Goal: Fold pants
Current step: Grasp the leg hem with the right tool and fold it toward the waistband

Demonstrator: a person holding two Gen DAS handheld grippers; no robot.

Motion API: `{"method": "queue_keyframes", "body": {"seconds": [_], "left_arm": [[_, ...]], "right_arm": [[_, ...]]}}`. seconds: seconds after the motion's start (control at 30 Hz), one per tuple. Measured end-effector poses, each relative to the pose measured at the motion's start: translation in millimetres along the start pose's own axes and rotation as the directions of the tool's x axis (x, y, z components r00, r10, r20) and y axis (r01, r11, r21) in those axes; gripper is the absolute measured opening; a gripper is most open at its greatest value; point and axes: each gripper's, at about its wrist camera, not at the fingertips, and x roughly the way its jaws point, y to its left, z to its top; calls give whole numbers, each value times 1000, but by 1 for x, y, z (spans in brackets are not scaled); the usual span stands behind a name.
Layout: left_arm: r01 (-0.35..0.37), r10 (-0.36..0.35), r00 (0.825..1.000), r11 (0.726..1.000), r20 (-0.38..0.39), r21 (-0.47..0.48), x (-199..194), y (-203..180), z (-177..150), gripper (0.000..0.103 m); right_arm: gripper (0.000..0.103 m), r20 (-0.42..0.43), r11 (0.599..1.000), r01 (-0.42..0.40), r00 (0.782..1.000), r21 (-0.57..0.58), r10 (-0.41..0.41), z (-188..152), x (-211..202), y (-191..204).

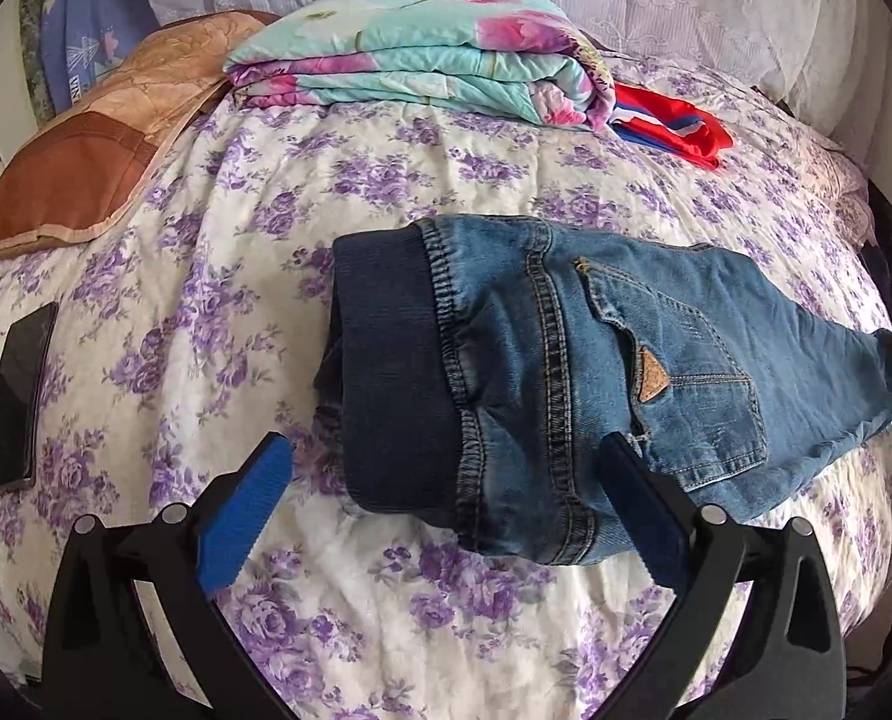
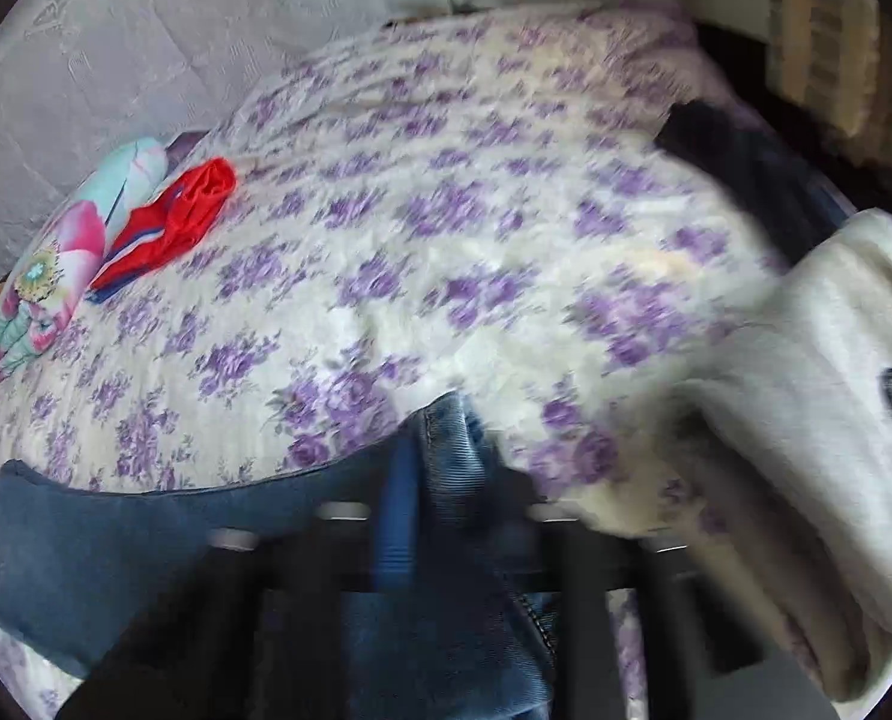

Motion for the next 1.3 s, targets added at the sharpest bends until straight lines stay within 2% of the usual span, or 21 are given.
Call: {"method": "queue_keyframes", "body": {"seconds": [0.1,0.13,0.17,0.2,0.23,0.33,0.4,0.43,0.47,0.53,0.6,0.7,0.77,0.9,0.93,0.97,1.07,1.17,1.23,1.3], "left_arm": [[-33,33,999,999,-8,9,9,1,0,99],[-33,33,999,999,-13,10,13,1,0,99],[-24,24,999,1000,-22,5,17,2,1,99],[-13,13,999,1000,-29,-5,21,4,2,99],[-4,4,999,1000,-35,-14,22,5,4,99],[-2,1,1000,1000,-31,-13,18,6,6,99],[-12,12,1000,1000,-20,-2,11,6,4,99],[-19,19,1000,1000,-16,-1,8,7,2,99],[-18,18,1000,1000,-11,-5,5,8,1,99],[-11,11,1000,1000,-3,-22,-3,12,-2,99],[5,-4,1000,999,10,-47,-11,15,-6,99],[32,-31,999,995,11,-90,-20,15,-16,99],[75,-77,997,991,-11,-111,-20,13,-22,99],[164,-181,980,970,-81,-180,-10,9,-30,99],[182,-204,975,959,-87,-215,-6,11,-30,99],[191,-217,973,948,-82,-253,-4,13,-29,97],[232,-265,961,927,-78,-296,5,14,-20,61],[221,-270,956,916,-110,-335,15,13,-14,59],[218,-272,957,907,-105,-361,15,14,-12,54],[195,-227,972,920,-55,-340,4,12,-10,31]], "right_arm": [[8,62,999,-17,998,28,16,-11,-21,-5],[12,82,999,-2,997,44,-2,-16,-23,-10],[15,86,997,59,994,40,-62,-21,-15,-12],[30,70,993,114,991,24,-115,-27,-2,-12],[40,103,992,127,986,17,-128,-33,1,-12],[44,148,985,166,974,47,-171,-30,-26,-6],[48,263,988,154,952,27,-156,-28,-59,13],[57,302,992,130,945,-2,-123,-26,-71,27],[61,306,996,65,951,-58,-44,-26,-78,47],[63,237,977,-97,961,-187,141,-27,-74,94],[63,160,941,-188,958,-280,238,-33,-61,146],[64,71,881,-291,938,-373,340,-44,-44,221],[64,51,849,-320,926,-420,374,-52,-39,264],[69,3,780,-425,877,-459,480,-62,-37,316],[69,-2,768,-434,871,-471,491,-66,-39,323],[69,-3,757,-434,868,-488,496,-69,-39,329],[69,-17,745,-442,865,-500,502,-74,-38,331],[69,-4,762,-444,865,-471,502,-70,-32,318],[70,-1,771,-453,862,-448,506,-67,-26,309],[70,-14,779,-464,862,-422,506,-65,-19,302]]}}
